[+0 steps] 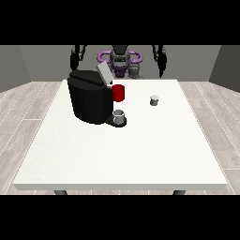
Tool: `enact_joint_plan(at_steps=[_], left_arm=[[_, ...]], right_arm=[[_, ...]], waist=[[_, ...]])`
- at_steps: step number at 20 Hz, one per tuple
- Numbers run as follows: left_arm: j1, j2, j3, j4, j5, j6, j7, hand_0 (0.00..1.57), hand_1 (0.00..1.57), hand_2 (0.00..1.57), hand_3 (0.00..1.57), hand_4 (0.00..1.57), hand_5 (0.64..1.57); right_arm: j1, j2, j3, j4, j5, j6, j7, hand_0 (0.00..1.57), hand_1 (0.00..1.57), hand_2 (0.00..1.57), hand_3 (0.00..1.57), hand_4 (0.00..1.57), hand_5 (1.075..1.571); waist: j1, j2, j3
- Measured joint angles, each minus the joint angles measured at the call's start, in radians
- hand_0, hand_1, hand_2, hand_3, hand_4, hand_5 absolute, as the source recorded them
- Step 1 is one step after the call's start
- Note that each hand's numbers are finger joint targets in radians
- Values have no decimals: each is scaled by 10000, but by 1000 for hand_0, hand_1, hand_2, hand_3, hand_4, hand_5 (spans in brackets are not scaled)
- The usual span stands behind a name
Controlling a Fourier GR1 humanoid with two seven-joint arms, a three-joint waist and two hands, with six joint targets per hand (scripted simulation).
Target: Insert the coffee pod into the coffee machine and close the lid
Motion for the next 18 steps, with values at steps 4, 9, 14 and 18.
enact_joint_plan(at_steps=[4,9,14,18], left_arm=[[166,-34,17,-54,138,-293,-326,0,0,0,0,304,1571],[577,-32,143,-157,372,-663,-1249,0,0,0,0,265,1571],[587,450,298,-98,-17,-858,-1614,0,0,0,0,213,1571],[110,834,381,190,-680,-707,-1604,0,0,0,0,0,1571]], right_arm=[[-78,-4,-241,227,-205,155,22,0,0,0,0,128,1571],[241,559,-442,139,-101,-584,-524,0,0,0,0,94,1571],[128,772,-645,-40,-123,-1009,-761,0,0,0,0,217,1571],[63,1022,-452,-41,20,-1221,-979,0,0,0,0,174,1571]], waist=[[107,-229,68],[38,-608,100],[-41,-575,107],[-272,-327,110]])
